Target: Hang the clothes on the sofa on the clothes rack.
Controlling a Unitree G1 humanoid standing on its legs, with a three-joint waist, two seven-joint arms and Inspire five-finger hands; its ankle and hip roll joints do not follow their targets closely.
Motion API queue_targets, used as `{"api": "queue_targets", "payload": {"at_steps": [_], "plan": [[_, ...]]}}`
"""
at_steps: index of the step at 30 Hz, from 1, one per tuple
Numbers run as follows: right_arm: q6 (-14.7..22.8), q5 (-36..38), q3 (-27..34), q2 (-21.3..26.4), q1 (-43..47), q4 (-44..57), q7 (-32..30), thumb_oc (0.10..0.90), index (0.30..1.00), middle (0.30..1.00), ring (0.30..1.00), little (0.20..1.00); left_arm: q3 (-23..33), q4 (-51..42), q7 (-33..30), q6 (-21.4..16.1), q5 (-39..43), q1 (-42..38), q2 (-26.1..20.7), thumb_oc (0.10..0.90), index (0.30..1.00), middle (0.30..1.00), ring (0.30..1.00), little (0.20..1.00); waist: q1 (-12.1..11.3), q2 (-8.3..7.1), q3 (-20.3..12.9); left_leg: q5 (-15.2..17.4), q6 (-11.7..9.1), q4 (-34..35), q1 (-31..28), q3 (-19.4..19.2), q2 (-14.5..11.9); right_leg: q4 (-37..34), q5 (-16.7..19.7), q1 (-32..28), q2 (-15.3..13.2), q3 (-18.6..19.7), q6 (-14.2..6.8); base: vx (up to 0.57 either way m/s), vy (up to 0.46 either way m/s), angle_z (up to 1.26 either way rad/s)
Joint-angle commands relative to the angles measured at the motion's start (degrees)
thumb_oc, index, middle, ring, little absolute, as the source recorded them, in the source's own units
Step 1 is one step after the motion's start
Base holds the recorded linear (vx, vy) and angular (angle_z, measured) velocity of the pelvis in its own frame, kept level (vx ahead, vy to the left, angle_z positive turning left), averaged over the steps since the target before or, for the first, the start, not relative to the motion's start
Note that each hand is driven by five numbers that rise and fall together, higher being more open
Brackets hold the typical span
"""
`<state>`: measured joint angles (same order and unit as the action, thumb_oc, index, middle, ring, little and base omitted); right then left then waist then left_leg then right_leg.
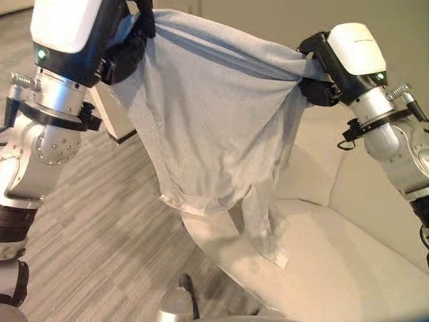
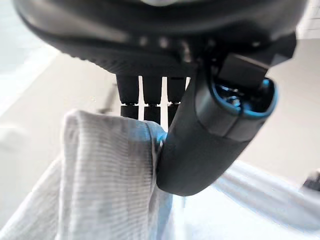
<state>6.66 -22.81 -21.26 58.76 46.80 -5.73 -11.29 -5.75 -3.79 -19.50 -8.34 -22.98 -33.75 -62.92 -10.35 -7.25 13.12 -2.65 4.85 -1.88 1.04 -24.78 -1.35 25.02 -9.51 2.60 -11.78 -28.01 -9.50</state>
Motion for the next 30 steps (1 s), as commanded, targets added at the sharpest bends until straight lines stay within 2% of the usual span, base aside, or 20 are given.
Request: {"api": "queue_targets", "payload": {"at_steps": [1, 3, 5, 6, 8, 9, 10, 12, 13, 14, 15, 17, 19, 21, 23, 24, 25, 26, 27, 30], "plan": [[-5.73, 2.13, 8.74, 6.63, 6.6, -7.32, -6.73, 0.4, 0.3, 0.3, 0.3, 0.3, 12.32, 4.5, -5.69, 5.83, 1.55, -2.88, -0.09, 0.4, 0.3, 0.3, 0.3, 0.3, -2.8, -1.83, -3.37, 5.4, -11.17, 6.88, -3.65, 7.01, -5.3, -24.95, 1.92, -10.13, 6.92, -3.67, 3.23, -0.16, 0.026, 0.12], [-5.55, 2.65, 9.4, 6.77, 6.79, -7.33, -7.21, 0.4, 0.3, 0.3, 0.3, 0.3, 12.78, 4.63, -5.03, 5.45, 2.14, -1.89, 1.21, 0.4, 0.3, 0.3, 0.3, 0.3, -3.41, -1.61, -3.39, 3.55, -12.0, 6.88, -1.39, 6.1, -5.84, -29.24, 3.92, -11.25, 7.13, -5.59, 3.15, -0.14, 0.116, 0.42], [-5.84, 3.16, 10.37, 6.75, 4.84, -7.54, -6.9, 0.4, 0.3, 0.3, 0.3, 0.3, 12.42, 4.83, -5.06, 5.5, 2.83, -1.35, 3.73, 0.4, 0.3, 0.3, 0.3, 0.3, -2.14, -0.48, -3.27, 2.11, -12.06, 6.47, -2.2, 1.33, -7.11, -29.82, 5.86, -10.89, 5.0, -8.26, 2.93, -0.16, 0.346, 0.37], [-5.84, 3.16, 10.64, 6.89, 4.41, -7.37, -6.87, 0.4, 0.3, 0.3, 0.3, 0.3, 12.33, 4.74, -5.04, 5.52, 2.78, -1.32, 3.91, 0.4, 0.3, 0.3, 0.3, 0.3, -2.26, -0.36, -3.24, 2.17, -11.98, 6.48, -2.34, 1.34, -7.05, -29.85, 6.02, -11.05, 4.95, -8.31, 2.79, -0.16, 0.444, 0.32], [-5.82, 4.08, 11.66, 6.92, 1.48, -7.33, -5.96, 0.4, 0.3, 0.3, 0.3, 0.3, 13.25, 3.85, -4.13, 5.31, 3.05, 0.26, 5.7, 0.4, 0.3, 0.3, 0.3, 0.3, -0.97, -0.48, -2.92, 5.86, -12.09, 1.71, -4.15, 0.33, -11.33, -29.76, 9.15, -10.25, 0.19, -9.8, 1.53, -0.12, 0.545, 1.09], [-5.81, 4.37, 13.46, 6.79, -1.82, -6.71, -5.78, 0.4, 0.3, 0.3, 0.3, 0.3, 14.01, 3.16, -3.85, 5.06, 3.5, 1.59, 6.63, 0.4, 0.3, 0.3, 0.3, 0.3, 0.26, -0.44, -3.78, 6.2, -12.56, -0.26, -5.55, 0.02, -16.0, -29.78, 10.35, -9.68, -2.89, -11.03, 0.91, -0.04, 1.042, 1.12], [-6.12, 4.91, 16.72, 6.81, -6.67, -5.99, -6.2, 0.4, 0.3, 0.3, 0.3, 0.3, 13.7, 3.51, -4.18, 4.65, 4.65, 0.92, 7.71, 0.4, 0.3, 0.3, 0.3, 0.3, 3.52, 0.43, -5.29, 2.12, -14.14, -0.91, -8.9, -2.01, -24.41, -29.71, 11.63, -8.75, -8.19, -13.12, -0.67, 0.0, 0.851, 0.57], [-6.38, 4.87, 19.0, 6.94, -9.26, -5.09, -6.32, 0.4, 0.3, 0.3, 0.3, 0.3, 12.99, 3.69, -4.16, 4.4, 4.73, 0.93, 7.72, 0.4, 0.3, 0.3, 0.3, 0.3, 4.01, 1.09, -5.58, -1.36, -15.29, -1.44, -8.92, -0.6, -26.51, -29.73, 11.57, -9.39, -9.15, -12.78, -1.06, 0.12, 0.614, 0.52], [-6.53, 4.68, 20.8, 6.27, -11.34, -3.99, -6.47, 0.4, 0.3, 0.3, 0.3, 0.3, 12.4, 4.12, -4.32, 3.91, 4.95, 1.14, 7.66, 0.4, 0.3, 0.3, 0.3, 0.3, 4.03, 1.68, -5.94, -1.98, -16.76, -1.57, -8.43, 2.4, -26.48, -29.82, 11.39, -10.18, -9.62, -12.4, -1.52, 0.29, 0.871, 0.2], [-7.01, 4.05, 23.78, 6.83, -14.03, -3.56, -6.1, 0.4, 0.3, 0.3, 0.3, 0.3, 12.01, 3.45, -3.63, 3.24, 5.56, -0.01, 6.52, 0.4, 0.3, 0.3, 0.3, 0.3, 5.09, 3.23, -6.48, 3.59, -18.06, 2.18, -7.51, 5.4, -23.53, -29.77, 14.01, -11.35, -12.93, -12.85, -3.43, 0.23, 0.635, -0.02], [-7.0, 4.02, 24.56, 6.84, -14.85, -3.22, -6.02, 0.4, 0.3, 0.3, 0.3, 0.3, 11.7, 3.53, -3.53, 3.14, 5.66, -0.31, 6.53, 0.4, 0.3, 0.3, 0.3, 0.3, 5.18, 2.86, -6.53, 3.92, -17.81, 2.28, -7.45, 5.65, -22.91, -29.84, 14.42, -11.61, -13.52, -13.26, -3.93, 0.22, 0.661, 0.03], [-7.86, 3.28, 28.22, 6.84, -17.38, -2.32, -6.24, 0.4, 0.3, 0.3, 0.3, 0.3, 10.3, 2.97, -2.77, 2.17, 5.53, -1.35, 5.04, 0.4, 0.3, 0.3, 0.3, 0.3, 6.1, 2.65, -6.65, 7.62, -15.53, 5.41, -7.65, 5.47, -17.39, -29.59, 19.5, -11.17, -17.87, -11.72, -5.21, 0.16, 0.564, 0.57], [-8.36, 2.7, 29.94, 6.91, -18.66, -1.49, -6.23, 0.4, 0.3, 0.3, 0.3, 0.3, 8.36, 2.56, -2.68, 1.88, 5.66, -2.26, 4.38, 0.4, 0.3, 0.3, 0.3, 0.3, 7.71, 3.18, -5.71, 10.36, -12.84, 6.88, -9.16, 5.53, -12.01, -25.07, 20.17, -9.18, -19.22, -6.62, -4.02, 0.17, 0.701, 0.08], [-8.08, 3.59, 28.95, 7.27, -17.78, -2.26, -6.29, 0.4, 0.3, 0.3, 0.3, 0.3, 6.84, 2.9, -2.72, 1.94, 6.41, -3.59, 4.41, 0.4, 0.3, 0.3, 0.3, 0.3, 9.14, 4.28, -4.12, 11.31, -11.05, 6.88, -10.27, 5.15, -9.13, -18.3, 15.0, -5.79, -15.04, 0.12, -1.01, 0.09, 0.649, 0.06], [-6.71, 6.48, 28.3, 8.44, -15.99, -3.02, -6.46, 0.4, 0.3, 0.3, 0.3, 0.3, 4.8, 4.07, -2.14, 2.94, 6.96, -5.57, 5.12, 0.4, 0.3, 0.3, 0.3, 0.3, 10.82, 6.11, -2.26, 10.68, -9.9, 6.88, -11.22, 4.77, -7.36, -9.98, 5.52, 0.75, -3.81, -1.11, 2.29, 0.07, 0.541, -0.02], [-6.59, 6.98, 29.14, 8.63, -16.94, -3.09, -6.09, 0.4, 0.3, 0.3, 0.3, 0.3, 4.92, 4.21, -1.8, 3.25, 6.9, -5.37, 5.61, 0.4, 0.3, 0.3, 0.3, 0.3, 11.7, 6.31, -2.3, 10.68, -10.15, 6.88, -11.15, 5.53, -7.33, -10.0, 4.02, 3.2, -0.67, 0.47, 2.29, 0.09, 0.237, -0.16], [-6.54, 7.22, 30.22, 9.36, -18.35, -3.2, -5.83, 0.4, 0.3, 0.3, 0.3, 0.3, 5.38, 4.51, -1.65, 3.37, 7.05, -4.87, 6.2, 0.4, 0.3, 0.3, 0.3, 0.3, 12.94, 5.84, -2.25, 10.73, -10.14, 6.88, -11.3, 6.42, -6.37, -12.2, 3.69, 4.53, 2.02, 2.82, 1.74, 0.08, 0.046, 0.04], [-6.46, 7.29, 30.74, 9.43, -18.97, -2.96, -5.74, 0.4, 0.3, 0.3, 0.3, 0.3, 5.4, 4.38, -1.59, 3.35, 7.04, -4.75, 6.31, 0.4, 0.3, 0.3, 0.3, 0.3, 12.78, 5.96, -2.48, 10.74, -10.2, 6.88, -11.18, 6.4, -6.48, -12.71, 3.83, 4.45, 2.27, 2.84, 1.79, 0.08, 0.08, 0.47], [-7.29, 6.46, 33.94, 11.78, -22.08, -3.57, -5.19, 0.4, 0.3, 0.3, 0.3, 0.3, 5.32, 4.67, -1.37, 3.34, 6.35, -3.97, 7.36, 0.4, 0.3, 0.3, 0.3, 0.3, 13.19, 4.47, -3.01, 10.76, -9.35, 6.88, -10.14, 6.81, -4.06, -22.33, 6.19, 1.46, 4.72, 5.29, 2.79, 0.09, 0.076, 0.56], [-6.32, 6.86, 34.67, 10.86, -22.37, -2.3, -5.81, 0.4, 0.3, 0.3, 0.3, 0.3, 6.93, 3.58, -0.83, 2.78, 6.8, -2.13, 10.8, 0.4, 0.3, 0.3, 0.3, 0.3, 12.03, 3.98, -3.77, 11.37, -8.59, 6.88, -10.92, 5.31, -2.78, -26.44, 8.21, -2.18, 4.38, 4.59, 2.51, 0.17, 0.074, 0.53]]}}
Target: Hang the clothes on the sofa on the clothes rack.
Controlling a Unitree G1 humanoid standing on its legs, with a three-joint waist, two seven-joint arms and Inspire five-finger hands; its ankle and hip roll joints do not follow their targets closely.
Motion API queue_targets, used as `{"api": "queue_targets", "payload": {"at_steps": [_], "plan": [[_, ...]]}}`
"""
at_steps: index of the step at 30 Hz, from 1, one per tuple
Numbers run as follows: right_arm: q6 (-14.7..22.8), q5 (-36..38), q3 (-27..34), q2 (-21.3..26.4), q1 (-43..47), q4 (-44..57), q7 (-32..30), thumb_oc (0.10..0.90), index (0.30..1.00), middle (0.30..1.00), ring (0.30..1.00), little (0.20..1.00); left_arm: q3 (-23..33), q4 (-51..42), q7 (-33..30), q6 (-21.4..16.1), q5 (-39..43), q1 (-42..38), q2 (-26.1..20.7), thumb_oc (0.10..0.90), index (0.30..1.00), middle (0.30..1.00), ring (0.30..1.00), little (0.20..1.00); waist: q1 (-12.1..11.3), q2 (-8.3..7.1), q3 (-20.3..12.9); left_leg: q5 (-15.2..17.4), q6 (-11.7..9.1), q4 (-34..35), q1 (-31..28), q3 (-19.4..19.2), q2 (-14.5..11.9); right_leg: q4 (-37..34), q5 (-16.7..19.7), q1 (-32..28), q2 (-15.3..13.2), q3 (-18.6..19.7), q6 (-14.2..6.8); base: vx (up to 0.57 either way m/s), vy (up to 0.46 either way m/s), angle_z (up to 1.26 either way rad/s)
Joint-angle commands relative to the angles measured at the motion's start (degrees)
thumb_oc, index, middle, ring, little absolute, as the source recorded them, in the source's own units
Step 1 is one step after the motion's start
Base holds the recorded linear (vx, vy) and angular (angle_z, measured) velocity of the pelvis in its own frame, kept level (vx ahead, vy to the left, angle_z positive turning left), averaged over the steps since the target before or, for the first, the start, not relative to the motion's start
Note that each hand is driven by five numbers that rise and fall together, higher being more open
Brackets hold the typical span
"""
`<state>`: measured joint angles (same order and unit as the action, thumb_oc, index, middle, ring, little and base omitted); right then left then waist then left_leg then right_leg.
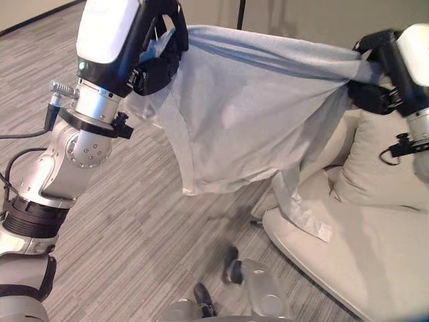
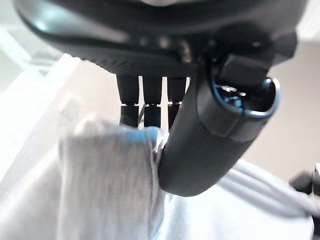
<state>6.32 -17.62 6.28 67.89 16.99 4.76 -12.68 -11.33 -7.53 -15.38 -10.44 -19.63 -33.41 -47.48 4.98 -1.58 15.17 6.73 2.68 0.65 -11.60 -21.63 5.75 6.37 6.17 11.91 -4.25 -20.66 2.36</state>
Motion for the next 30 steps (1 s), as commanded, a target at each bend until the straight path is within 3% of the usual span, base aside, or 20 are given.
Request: {"api": "queue_targets", "payload": {"at_steps": [1, 3, 4, 6, 7, 8, 9, 11, 12, 14, 15, 16, 17, 18, 19, 21, 22, 26, 29, 30], "plan": [[-5.88, 2.36, 7.76, 1.58, 7.21, -13.08, -3.8, 0.4, 0.3, 0.3, 0.3, 0.3, 12.59, 6.42, -3.94, 4.58, 4.05, -2.07, -3.59, 0.4, 0.3, 0.3, 0.3, 0.3, -3.56, -2.43, -5.92, 2.53, -7.04, 1.08, 1.95, 1.67, -9.58, -10.18, -7.44, -14.48, -3.01, -2.71, -9.16, 0.26, 0.087, 0.29], [-5.76, 2.72, 8.15, 1.35, 6.88, -13.06, -3.65, 0.4, 0.3, 0.3, 0.3, 0.3, 12.6, 6.28, -3.61, 4.46, 4.45, -1.87, -3.31, 0.4, 0.3, 0.3, 0.3, 0.3, -3.61, -2.59, -6.09, 3.31, -7.65, -0.56, 2.56, 1.91, -10.58, -11.21, -7.99, -15.79, -3.09, -2.6, -9.5, 0.23, 0.129, 0.08], [-5.35, 3.13, 8.91, 1.23, 5.65, -12.1, -3.41, 0.4, 0.3, 0.3, 0.3, 0.3, 12.66, 5.75, -3.17, 4.26, 5.3, -1.72, -3.21, 0.4, 0.3, 0.3, 0.3, 0.3, -3.52, -3.24, -6.36, 1.65, -9.11, -1.03, 4.49, 1.82, -15.67, -11.29, -8.59, -16.89, -5.44, -3.37, -9.86, 0.23, 0.236, 0.27], [-5.38, 2.73, 9.41, 1.43, 4.59, -11.49, -3.59, 0.4, 0.3, 0.3, 0.3, 0.3, 12.41, 5.72, -3.02, 4.32, 5.64, -1.6, -3.64, 0.4, 0.3, 0.3, 0.3, 0.3, -3.57, -3.93, -6.76, -2.15, -10.31, 1.02, 6.68, 2.47, -21.22, -11.15, -9.66, -17.41, -7.73, -3.42, -9.98, 0.24, 0.257, 0.12], [-5.42, 2.69, 9.56, 1.34, 4.4, -11.38, -3.61, 0.4, 0.3, 0.3, 0.3, 0.3, 12.32, 5.73, -3.05, 4.33, 5.68, -1.62, -3.7, 0.4, 0.3, 0.3, 0.3, 0.3, -3.45, -3.93, -6.92, -2.62, -10.58, 1.28, 6.8, 2.67, -21.41, -11.02, -9.95, -17.27, -7.53, -3.49, -9.87, 0.27, 0.26, -0.25], [-5.47, 2.57, 10.01, 1.18, 3.5, -10.24, -3.58, 0.4, 0.3, 0.3, 0.3, 0.3, 12.17, 5.53, -3.3, 4.21, 5.88, -1.68, -4.51, 0.4, 0.3, 0.3, 0.3, 0.3, -3.52, -3.73, -7.0, -5.84, -11.29, 3.01, 9.6, 4.44, -24.78, -11.05, -11.69, -18.4, -8.62, -2.52, -9.81, 0.25, 0.236, -0.33], [-5.42, 2.52, 11.0, 1.15, 2.32, -9.71, -3.72, 0.4, 0.3, 0.3, 0.3, 0.3, 11.98, 5.49, -3.54, 4.06, 6.0, -1.39, -5.0, 0.4, 0.3, 0.3, 0.3, 0.3, -3.46, -3.04, -6.91, -7.47, -11.78, 3.15, 11.36, 5.59, -25.12, -11.04, -12.01, -19.31, -8.7, -2.79, -9.83, 0.38, 0.396, -0.19], [-5.55, 2.16, 12.45, 1.13, 1.09, -9.53, -3.42, 0.4, 0.3, 0.3, 0.3, 0.3, 11.75, 4.54, -3.2, 3.3, 6.32, -2.05, -6.14, 0.4, 0.3, 0.3, 0.3, 0.3, -2.84, -0.71, -7.91, -6.69, -13.23, 4.35, 11.17, 6.27, -24.05, -10.68, -11.56, -21.21, -10.2, -3.06, -11.27, 0.36, 0.408, -0.12], [-5.74, 1.55, 13.31, 1.11, 0.25, -9.27, -3.47, 0.4, 0.3, 0.3, 0.3, 0.3, 11.56, 3.6, -3.05, 3.07, 6.47, -2.12, -6.36, 0.4, 0.3, 0.3, 0.3, 0.3, -2.5, -0.07, -8.31, -6.14, -12.95, 4.35, 10.81, 6.25, -22.62, -8.94, -10.67, -21.2, -12.01, -2.83, -11.69, 0.37, 0.453, -0.41], [-6.18, 1.14, 13.94, 0.79, -0.02, -8.85, -3.44, 0.4, 0.3, 0.3, 0.3, 0.3, 11.05, 2.85, -2.99, 3.09, 6.46, -2.74, -6.48, 0.4, 0.3, 0.3, 0.3, 0.3, -2.77, 0.04, -8.04, -5.27, -11.73, 4.35, 10.34, 5.83, -20.45, -5.23, -9.58, -19.83, -14.32, -2.05, -11.78, 0.23, 0.478, -0.83], [-6.56, 0.19, 12.05, 0.56, 3.04, -8.73, -4.55, 0.4, 0.3, 0.3, 0.3, 0.3, 10.29, 1.98, -3.56, 2.66, 6.69, -3.82, -6.95, 0.4, 0.3, 0.3, 0.3, 0.3, -3.32, 1.43, -6.44, -2.38, -8.61, 4.35, 7.13, 1.46, -16.52, 4.98, -6.71, -15.97, -19.95, -4.0, -10.45, 0.14, 0.487, -1.1], [-6.58, 0.16, 11.77, 0.57, 3.37, -8.8, -4.57, 0.4, 0.3, 0.3, 0.3, 0.3, 10.45, 1.95, -3.55, 2.68, 6.69, -3.73, -6.99, 0.4, 0.3, 0.3, 0.3, 0.3, -3.41, 1.32, -6.36, -2.31, -8.52, 4.35, 7.04, 1.24, -16.35, 5.5, -6.91, -15.61, -20.23, -3.62, -10.5, 0.3, 0.785, -1.13], [-6.52, 0.45, 9.82, -0.6, 6.18, -8.78, -4.84, 0.4, 0.3, 0.3, 0.3, 0.3, 11.35, 0.55, -3.43, 2.68, 5.99, -3.11, -8.15, 0.4, 0.3, 0.3, 0.3, 0.3, -3.4, 2.08, -5.49, 0.04, -7.52, 4.35, 5.16, -1.09, -14.25, 11.37, -7.54, -13.44, -20.43, -8.04, -10.14, 0.14, 0.315, -1.04], [-6.55, 0.46, 9.54, -0.65, 6.53, -8.8, -4.79, 0.4, 0.3, 0.3, 0.3, 0.3, 11.61, 0.47, -3.39, 2.71, 6.0, -2.91, -8.25, 0.4, 0.3, 0.3, 0.3, 0.3, -3.32, 2.08, -5.47, 0.13, -7.54, 4.35, 5.15, -1.18, -14.33, 11.64, -7.75, -13.25, -20.41, -7.9, -10.08, 0.21, 0.408, -0.76], [-6.43, 1.09, 8.97, -1.35, 7.5, -8.48, -4.68, 0.4, 0.3, 0.3, 0.3, 0.3, 13.11, 0.23, -3.42, 2.96, 6.12, -1.46, -8.16, 0.4, 0.3, 0.3, 0.3, 0.3, -3.13, 2.08, -4.81, 0.6, -7.34, 4.35, 4.16, -2.27, -13.2, 9.45, -9.05, -10.62, -17.02, -9.52, -10.33, 0.08, 0.114, -0.57], [-6.28, 1.36, 7.45, -1.84, 9.19, -8.43, -4.58, 0.4, 0.3, 0.3, 0.3, 0.3, 14.27, -0.28, -3.18, 3.23, 6.06, -0.29, -8.18, 0.4, 0.3, 0.3, 0.3, 0.3, -3.59, 2.38, -4.72, 0.55, -7.49, 4.35, 3.87, -3.4, -13.27, 6.07, -8.72, -10.12, -14.69, -12.17, -10.01, 0.07, 0.059, -0.67], [-6.21, 1.72, 6.04, -2.7, 10.46, -8.61, -4.12, 0.4, 0.3, 0.3, 0.3, 0.3, 16.28, -0.39, -2.98, 3.57, 5.58, 1.77, -8.33, 0.4, 0.3, 0.3, 0.3, 0.3, -4.9, 1.9, -4.81, 1.22, -7.55, 4.35, 2.69, -5.88, -12.31, 0.92, -7.58, -8.57, -12.41, -19.21, -10.43, 0.03, -0.012, -0.74], [-5.82, 1.77, 4.68, -3.7, 10.96, -8.75, -3.21, 0.4, 0.3, 0.3, 0.3, 0.3, 19.68, -0.43, -2.7, 3.61, 4.46, 5.36, -6.43, 0.4, 0.3, 0.3, 0.3, 0.3, -4.92, 0.67, -6.5, 1.22, -7.21, 4.35, 1.36, -8.11, -11.89, -8.99, -4.83, -10.62, -8.25, -17.5, -10.64, 0.15, -0.066, -0.57], [-5.38, 2.14, 4.18, -3.36, 10.95, -8.99, -3.03, 0.4, 0.3, 0.3, 0.3, 0.3, 19.82, -0.99, -2.01, 3.24, 4.29, 6.24, -4.82, 0.4, 0.3, 0.3, 0.3, 0.3, -5.6, -0.17, -7.24, 1.24, -7.28, 2.15, -0.15, -8.88, -10.95, -11.1, -5.93, -14.07, -6.48, -17.17, -9.7, 0.18, -0.087, -0.31], [-5.46, 2.36, 4.74, -3.26, 10.46, -8.8, -2.88, 0.4, 0.3, 0.3, 0.3, 0.3, 20.02, -1.29, -1.83, 3.39, 4.34, 6.52, -3.93, 0.4, 0.3, 0.3, 0.3, 0.3, -5.78, -0.51, -6.7, 2.92, -7.7, -1.47, 0.47, -8.57, -11.41, -11.17, -6.52, -15.43, -6.48, -17.16, -9.31, 0.15, -0.082, -0.03]]}}
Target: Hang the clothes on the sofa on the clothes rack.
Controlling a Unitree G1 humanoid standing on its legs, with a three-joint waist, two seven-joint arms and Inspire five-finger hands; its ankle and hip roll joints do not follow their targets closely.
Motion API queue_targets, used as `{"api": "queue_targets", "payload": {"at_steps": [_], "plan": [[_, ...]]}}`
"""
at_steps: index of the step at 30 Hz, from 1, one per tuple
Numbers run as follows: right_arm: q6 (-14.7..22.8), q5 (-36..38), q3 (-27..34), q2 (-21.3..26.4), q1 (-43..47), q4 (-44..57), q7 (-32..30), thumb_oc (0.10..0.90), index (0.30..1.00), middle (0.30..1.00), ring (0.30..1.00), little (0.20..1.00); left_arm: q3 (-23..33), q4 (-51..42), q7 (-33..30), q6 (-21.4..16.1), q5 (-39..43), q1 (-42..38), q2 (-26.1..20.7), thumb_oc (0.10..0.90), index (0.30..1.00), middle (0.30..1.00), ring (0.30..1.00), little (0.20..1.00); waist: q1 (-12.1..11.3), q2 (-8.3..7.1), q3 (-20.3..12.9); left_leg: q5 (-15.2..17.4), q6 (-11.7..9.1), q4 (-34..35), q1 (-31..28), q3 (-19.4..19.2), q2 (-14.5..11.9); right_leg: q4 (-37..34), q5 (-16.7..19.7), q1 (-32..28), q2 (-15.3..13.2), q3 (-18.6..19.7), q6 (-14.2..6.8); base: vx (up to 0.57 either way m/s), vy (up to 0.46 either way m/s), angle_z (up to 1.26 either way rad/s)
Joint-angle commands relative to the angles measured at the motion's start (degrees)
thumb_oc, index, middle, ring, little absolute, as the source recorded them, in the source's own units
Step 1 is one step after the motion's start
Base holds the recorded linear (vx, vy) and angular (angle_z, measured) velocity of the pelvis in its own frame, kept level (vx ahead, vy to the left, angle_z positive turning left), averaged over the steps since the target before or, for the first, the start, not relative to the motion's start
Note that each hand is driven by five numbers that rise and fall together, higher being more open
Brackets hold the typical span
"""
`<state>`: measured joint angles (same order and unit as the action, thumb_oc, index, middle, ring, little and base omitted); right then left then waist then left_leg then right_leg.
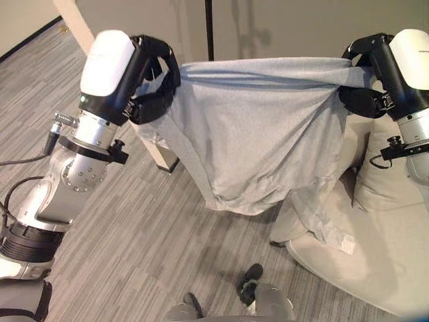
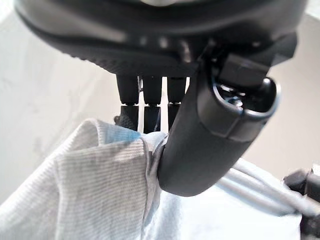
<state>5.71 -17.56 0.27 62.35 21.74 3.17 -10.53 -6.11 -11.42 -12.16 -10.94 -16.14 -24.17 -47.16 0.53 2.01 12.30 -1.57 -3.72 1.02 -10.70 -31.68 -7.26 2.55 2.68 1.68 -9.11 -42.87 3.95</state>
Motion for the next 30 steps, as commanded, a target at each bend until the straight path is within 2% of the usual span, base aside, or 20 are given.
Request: {"api": "queue_targets", "payload": {"at_steps": [1, 3, 4, 5, 6, 7, 10, 12, 13, 14, 15, 19, 20, 21, 22, 23, 24, 26, 28, 30], "plan": [[-4.78, 2.45, 11.03, 2.34, 5.56, -7.01, -5.02, 0.4, 0.3, 0.3, 0.3, 0.3, 14.9, 2.52, -5.2, 3.86, 0.96, -2.69, -3.76, 0.4, 0.3, 0.3, 0.3, 0.3, -1.47, -4.3, -3.65, 12.19, -1.52, -4.21, 0.04, 2.0, 1.54, -7.51, -3.59, -6.12, -1.54, 5.37, -10.73, 0.16, -0.075, 0.02], [-4.57, 3.15, 11.18, 2.5, 5.98, -6.74, -4.91, 0.4, 0.3, 0.3, 0.3, 0.3, 14.48, 2.71, -5.84, 3.68, 1.48, -3.38, -2.92, 0.4, 0.3, 0.3, 0.3, 0.3, -2.16, -4.75, -3.22, 13.03, -2.68, -8.65, 2.08, 5.26, 0.81, -7.55, -5.21, -7.65, -0.97, 6.26, -9.96, 0.17, -0.036, 0.03], [-4.34, 3.82, 11.08, 3.04, 6.11, -6.62, -4.52, 0.4, 0.3, 0.3, 0.3, 0.3, 14.07, 3.05, -6.52, 3.69, 1.98, -4.11, -3.05, 0.4, 0.3, 0.3, 0.3, 0.3, -1.96, -4.95, -3.31, 12.36, -3.33, -8.12, 3.61, 6.81, -1.01, -7.55, -5.84, -7.98, -0.99, 6.01, -9.99, 0.24, 0.099, -0.07], [-4.24, 4.1, 10.15, 3.86, 6.93, -6.76, -4.48, 0.4, 0.3, 0.3, 0.3, 0.3, 14.28, 3.02, -7.38, 4.02, 2.28, -4.37, -3.49, 0.4, 0.3, 0.3, 0.3, 0.3, -2.24, -5.36, -3.7, 9.9, -4.02, -5.12, 4.55, 7.99, -3.5, -7.55, -6.15, -7.75, -1.37, 6.86, -10.36, 0.32, 0.229, -0.21], [-3.92, 4.46, 9.3, 3.88, 7.52, -6.52, -4.75, 0.4, 0.3, 0.3, 0.3, 0.3, 14.78, 3.09, -8.35, 4.33, 2.25, -4.7, -3.64, 0.4, 0.3, 0.3, 0.3, 0.3, -2.68, -5.65, -3.49, 6.0, -4.96, -2.74, 6.06, 9.15, -7.45, -7.55, -6.73, -8.02, -2.26, 7.58, -10.47, 0.24, 0.19, -0.28], [-3.88, 4.45, 8.95, 3.89, 7.9, -6.68, -4.82, 0.4, 0.3, 0.3, 0.3, 0.3, 14.89, 3.13, -8.43, 4.34, 2.24, -4.63, -3.67, 0.4, 0.3, 0.3, 0.3, 0.3, -2.59, -5.56, -3.6, 5.28, -5.22, -2.01, 5.92, 9.09, -7.59, -7.55, -6.83, -7.84, -1.99, 7.63, -10.23, 0.21, 0.185, -0.3], [-3.85, 4.01, 8.1, 4.83, 8.7, -6.47, -5.77, 0.4, 0.3, 0.3, 0.3, 0.3, 16.2, 2.64, -10.59, 4.64, 2.27, -4.84, -3.9, 0.4, 0.3, 0.3, 0.3, 0.3, -3.42, -5.65, -3.08, -0.02, -6.52, 2.73, 9.84, 12.17, -13.31, -7.55, -9.8, -10.22, -3.01, 9.44, -9.64, 0.25, 0.149, -0.3], [-4.2, 3.49, 7.82, 5.58, 8.97, -6.71, -6.32, 0.4, 0.3, 0.3, 0.3, 0.3, 16.28, 2.61, -11.48, 4.5, 2.19, -5.62, -4.76, 0.4, 0.3, 0.3, 0.3, 0.3, -3.53, -4.82, -3.14, -0.93, -7.47, 3.58, 11.77, 14.09, -14.32, -7.55, -11.37, -12.39, -3.07, 10.7, -9.92, 0.34, 0.201, -0.01], [-4.34, 3.27, 7.36, 5.86, 9.81, -6.35, -6.18, 0.4, 0.3, 0.3, 0.3, 0.3, 15.85, 2.0, -11.58, 4.23, 2.51, -6.39, -5.33, 0.4, 0.3, 0.3, 0.3, 0.3, -3.8, -3.85, -3.53, -0.23, -7.9, 3.92, 11.7, 16.01, -13.5, -7.55, -11.46, -13.16, -3.02, 11.05, -10.48, 0.25, 0.169, 0.04], [-4.43, 3.25, 6.99, 5.97, 10.25, -6.47, -6.17, 0.4, 0.3, 0.3, 0.3, 0.3, 15.93, 2.07, -11.59, 4.26, 2.57, -6.45, -5.29, 0.4, 0.3, 0.3, 0.3, 0.3, -3.72, -3.68, -3.43, -0.02, -7.9, 3.87, 11.64, 16.06, -13.54, -7.55, -11.39, -13.26, -2.98, 11.03, -10.61, 0.41, 0.355, 0.03], [-4.93, 2.8, 5.66, 5.82, 12.47, -6.5, -6.14, 0.4, 0.3, 0.3, 0.3, 0.3, 16.17, 1.43, -11.75, 4.05, 2.64, -6.93, -6.19, 0.4, 0.3, 0.3, 0.3, 0.3, -4.02, -2.42, -4.28, 0.51, -8.61, 3.92, 11.0, 16.82, -11.64, -7.55, -10.81, -14.7, -4.65, 11.53, -11.39, 0.35, 0.431, 0.05], [-6.2, 1.05, 0.0, 5.15, 21.11, -7.06, -6.95, 0.4, 0.3, 0.3, 0.3, 0.3, 13.69, -0.66, -11.32, 3.16, 2.67, -11.0, -8.59, 0.4, 0.3, 0.3, 0.3, 0.3, -4.6, -1.73, -5.23, 2.86, -4.96, 3.98, 9.17, 13.04, -5.42, -5.75, -3.61, -13.76, -11.05, 10.45, -13.27, 0.33, 0.468, -0.24], [-6.45, 0.41, -2.11, 4.77, 23.86, -7.65, -7.07, 0.4, 0.3, 0.3, 0.3, 0.3, 13.51, -0.6, -11.52, 3.25, 2.52, -11.93, -8.79, 0.4, 0.3, 0.3, 0.3, 0.3, -5.26, -1.64, -5.29, 4.26, -4.21, 3.98, 8.41, 11.69, -4.31, -4.9, -4.08, -13.19, -12.59, 10.77, -13.94, 0.15, 0.281, -0.46], [-6.44, 0.42, -2.6, 4.78, 24.42, -7.89, -7.12, 0.4, 0.3, 0.3, 0.3, 0.3, 13.65, -0.53, -11.54, 3.24, 2.51, -11.9, -8.79, 0.4, 0.3, 0.3, 0.3, 0.3, -5.33, -1.64, -5.23, 4.32, -4.16, 3.98, 8.32, 11.47, -4.21, -4.74, -4.12, -13.02, -12.76, 11.02, -14.0, 0.12, 0.387, -0.54], [-6.42, 0.18, -4.95, 3.48, 28.17, -7.88, -7.54, 0.4, 0.3, 0.3, 0.3, 0.3, 13.35, -2.06, -11.28, 3.02, 1.78, -13.25, -9.31, 0.4, 0.3, 0.3, 0.3, 0.3, -6.84, -1.2, -5.1, 5.31, -2.99, 3.98, 8.13, 8.39, -3.07, -1.68, -3.39, -12.38, -14.39, 6.29, -13.16, 0.06, 0.358, -0.88], [-6.34, 0.52, -6.47, 2.9, 30.11, -8.46, -7.57, 0.4, 0.3, 0.3, 0.3, 0.3, 13.16, -2.77, -10.75, 2.87, 1.66, -13.7, -9.38, 0.4, 0.3, 0.3, 0.3, 0.3, -6.78, -1.21, -4.76, 5.69, -2.62, 3.98, 8.02, 7.74, -2.28, 0.74, -3.38, -11.49, -14.19, 5.8, -12.96, 0.14, 0.51, -0.89], [-6.36, 1.46, -7.28, 2.95, 31.0, -9.09, -7.47, 0.4, 0.3, 0.3, 0.3, 0.3, 12.46, -2.91, -10.27, 2.75, 2.51, -14.44, -9.08, 0.4, 0.3, 0.3, 0.3, 0.3, -5.28, -1.74, -3.85, 5.93, -2.09, 3.98, 7.62, 7.81, -0.83, 3.4, -5.03, -8.95, -10.48, 9.52, -12.53, 0.15, 0.319, -0.74], [-6.12, 2.64, -8.03, 3.82, 32.19, -9.57, -7.18, 0.4, 0.3, 0.3, 0.3, 0.3, 11.7, -2.14, -10.3, 3.01, 3.05, -15.58, -8.85, 0.4, 0.3, 0.3, 0.3, 0.3, -4.73, -1.7, -3.31, 6.15, -1.75, 3.98, 7.02, 7.83, -0.01, 4.33, -8.84, -5.46, -5.29, 14.82, -11.5, 0.15, 0.18, -0.49], [-5.91, 3.34, -7.85, 5.12, 32.16, -9.68, -6.96, 0.4, 0.3, 0.3, 0.3, 0.3, 10.95, -1.21, -10.43, 3.3, 3.2, -16.51, -8.45, 0.4, 0.3, 0.3, 0.3, 0.3, -3.79, -2.04, -2.5, 5.95, -1.35, 3.98, 6.55, 7.73, 0.7, 3.23, -9.08, -1.48, -0.65, 18.06, -10.53, 0.05, 0.045, -0.36], [-5.85, 3.61, -7.58, 5.75, 31.81, -9.69, -6.77, 0.4, 0.3, 0.3, 0.3, 0.3, 10.53, -0.52, -10.44, 3.38, 3.33, -16.99, -7.95, 0.4, 0.3, 0.3, 0.3, 0.3, -3.52, -2.23, -2.41, 6.07, -1.25, 3.98, 6.54, 8.24, 1.09, 1.77, -8.45, -0.27, 0.76, 19.75, -10.51, 0.05, -0.015, -0.26]]}}
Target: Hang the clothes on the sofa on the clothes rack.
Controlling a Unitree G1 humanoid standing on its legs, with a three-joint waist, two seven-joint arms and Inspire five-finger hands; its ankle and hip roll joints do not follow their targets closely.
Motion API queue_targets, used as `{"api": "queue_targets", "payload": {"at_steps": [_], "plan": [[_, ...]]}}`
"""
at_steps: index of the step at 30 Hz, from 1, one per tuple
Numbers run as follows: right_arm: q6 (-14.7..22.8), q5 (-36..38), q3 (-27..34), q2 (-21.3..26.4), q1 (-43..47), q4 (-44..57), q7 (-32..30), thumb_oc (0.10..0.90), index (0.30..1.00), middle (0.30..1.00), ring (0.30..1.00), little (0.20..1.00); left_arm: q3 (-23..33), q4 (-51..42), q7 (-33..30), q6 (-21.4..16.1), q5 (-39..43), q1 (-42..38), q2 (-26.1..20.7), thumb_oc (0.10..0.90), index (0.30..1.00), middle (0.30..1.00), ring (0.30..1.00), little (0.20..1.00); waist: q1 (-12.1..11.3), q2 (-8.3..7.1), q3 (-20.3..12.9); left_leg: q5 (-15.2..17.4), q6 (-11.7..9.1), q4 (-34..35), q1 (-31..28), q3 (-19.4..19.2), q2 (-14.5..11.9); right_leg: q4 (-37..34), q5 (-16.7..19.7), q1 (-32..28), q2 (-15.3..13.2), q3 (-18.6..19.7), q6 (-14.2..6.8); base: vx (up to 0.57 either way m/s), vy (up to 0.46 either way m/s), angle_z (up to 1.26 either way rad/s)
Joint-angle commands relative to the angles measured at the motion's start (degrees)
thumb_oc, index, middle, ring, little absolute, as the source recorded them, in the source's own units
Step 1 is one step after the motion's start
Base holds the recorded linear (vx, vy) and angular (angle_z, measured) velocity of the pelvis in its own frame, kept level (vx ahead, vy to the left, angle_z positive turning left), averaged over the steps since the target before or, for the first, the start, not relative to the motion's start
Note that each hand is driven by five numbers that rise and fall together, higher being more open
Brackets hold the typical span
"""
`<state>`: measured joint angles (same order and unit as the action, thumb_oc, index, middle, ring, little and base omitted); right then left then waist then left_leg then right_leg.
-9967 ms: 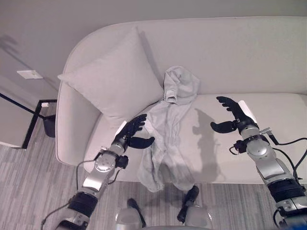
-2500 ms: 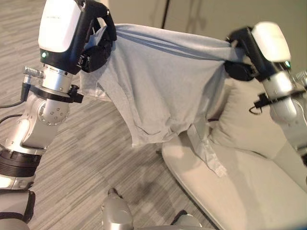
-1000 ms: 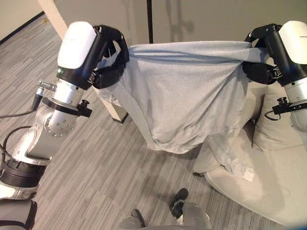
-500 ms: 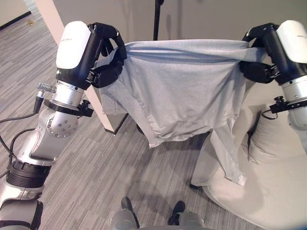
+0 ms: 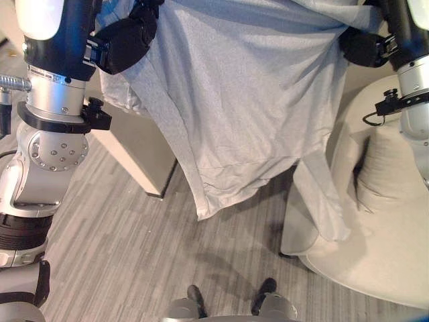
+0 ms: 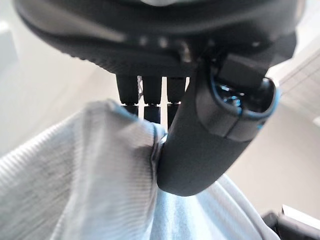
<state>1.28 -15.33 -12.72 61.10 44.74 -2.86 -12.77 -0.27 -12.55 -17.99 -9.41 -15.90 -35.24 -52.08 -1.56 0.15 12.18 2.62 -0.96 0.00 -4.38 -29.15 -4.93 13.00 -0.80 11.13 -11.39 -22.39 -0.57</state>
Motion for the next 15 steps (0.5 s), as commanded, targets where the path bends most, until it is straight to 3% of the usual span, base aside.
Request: {"api": "queue_targets", "payload": {"at_steps": [1, 4, 5, 7, 10, 11, 12, 15], "plan": [[-1.5, 1.33, 5.87, 8.57, 8.58, -3.45, -4.62, 0.4, 0.3, 0.3, 0.3, 0.3, 4.75, 1.34, -4.41, 1.9, 2.77, -5.65, -2.16, 0.4, 0.3, 0.3, 0.3, 0.3, -1.17, -0.93, -2.1, 2.22, -3.87, 5.0, -0.25, 6.56, -0.56, -12.15, -2.92, -8.26, 4.37, 0.5, -6.22, 0.11, -0.055, -0.17], [-1.14, 2.2, 7.53, 9.26, 6.8, -3.72, -4.14, 0.4, 0.3, 0.3, 0.3, 0.3, 5.37, 1.66, -3.11, 1.52, 2.55, -4.57, -0.38, 0.4, 0.3, 0.3, 0.3, 0.3, -1.15, -1.69, -3.02, 2.29, -3.92, 5.0, -0.59, 7.23, 0.07, -17.64, -0.65, -11.29, 4.8, -0.4, -6.8, 0.13, -0.088, 0.07], [-0.47, 2.91, 8.43, 9.78, 5.84, -3.9, -3.78, 0.4, 0.3, 0.3, 0.3, 0.3, 5.42, 1.89, -2.13, 1.39, 3.02, -3.38, 0.77, 0.4, 0.3, 0.3, 0.3, 0.3, -1.62, -1.78, -3.51, 1.48, -3.77, 5.0, -2.01, 7.17, 0.67, -18.0, -1.05, -13.08, 5.01, -1.58, -6.47, 0.15, -0.066, 0.43], [-0.59, 3.11, 10.72, 10.42, 2.96, -4.36, -3.16, 0.4, 0.3, 0.3, 0.3, 0.3, 4.74, 1.37, -1.12, 1.21, 3.97, -2.99, 2.61, 0.4, 0.3, 0.3, 0.3, 0.3, -1.99, -2.76, -2.79, 3.37, -4.17, -0.22, -1.29, 7.67, 1.46, -18.0, -2.44, -16.64, 4.34, -3.95, -6.23, 0.15, -0.069, 0.43], [-0.48, 3.38, 13.41, 10.62, -0.2, -3.87, -3.12, 0.4, 0.3, 0.3, 0.3, 0.3, 4.04, 1.16, -1.12, 1.07, 4.65, -3.57, 3.18, 0.4, 0.3, 0.3, 0.3, 0.3, -1.29, -2.89, -2.63, 3.18, -4.89, -1.42, 0.06, 7.09, -0.44, -18.0, -3.05, -17.74, 4.0, -5.83, -6.29, 0.13, 0.066, 0.49], [-0.4, 3.62, 15.33, 11.36, -2.33, -3.68, -3.62, 0.4, 0.3, 0.3, 0.3, 0.3, 2.86, 1.62, -1.35, 1.19, 4.77, -4.95, 3.61, 0.4, 0.3, 0.3, 0.3, 0.3, -0.67, -3.22, -3.29, -0.2, -5.71, 2.55, 1.61, 6.85, -4.15, -18.0, -4.14, -18.16, 3.08, -6.21, -6.29, 0.17, 0.107, 0.65], [-0.38, 3.67, 15.63, 11.4, -2.72, -3.65, -3.71, 0.4, 0.3, 0.3, 0.3, 0.3, 2.65, 1.68, -1.35, 1.21, 4.77, -5.09, 3.65, 0.4, 0.3, 0.3, 0.3, 0.3, -0.6, -3.22, -3.55, -0.33, -6.09, 3.04, 1.47, 7.21, -4.3, -18.0, -4.71, -18.21, 3.35, -6.19, -6.2, 0.28, 0.164, 0.72], [-0.61, 3.36, 17.39, 12.1, -5.1, -3.96, -4.6, 0.4, 0.3, 0.3, 0.3, 0.3, 2.45, 2.09, -1.93, 1.44, 4.89, -5.09, 4.12, 0.4, 0.3, 0.3, 0.3, 0.3, -0.51, -3.96, -3.78, -2.96, -6.61, 4.47, 5.65, 6.18, -8.45, -18.0, -7.53, -19.74, 2.05, -7.36, -5.27, 0.21, 0.088, 0.79]]}}
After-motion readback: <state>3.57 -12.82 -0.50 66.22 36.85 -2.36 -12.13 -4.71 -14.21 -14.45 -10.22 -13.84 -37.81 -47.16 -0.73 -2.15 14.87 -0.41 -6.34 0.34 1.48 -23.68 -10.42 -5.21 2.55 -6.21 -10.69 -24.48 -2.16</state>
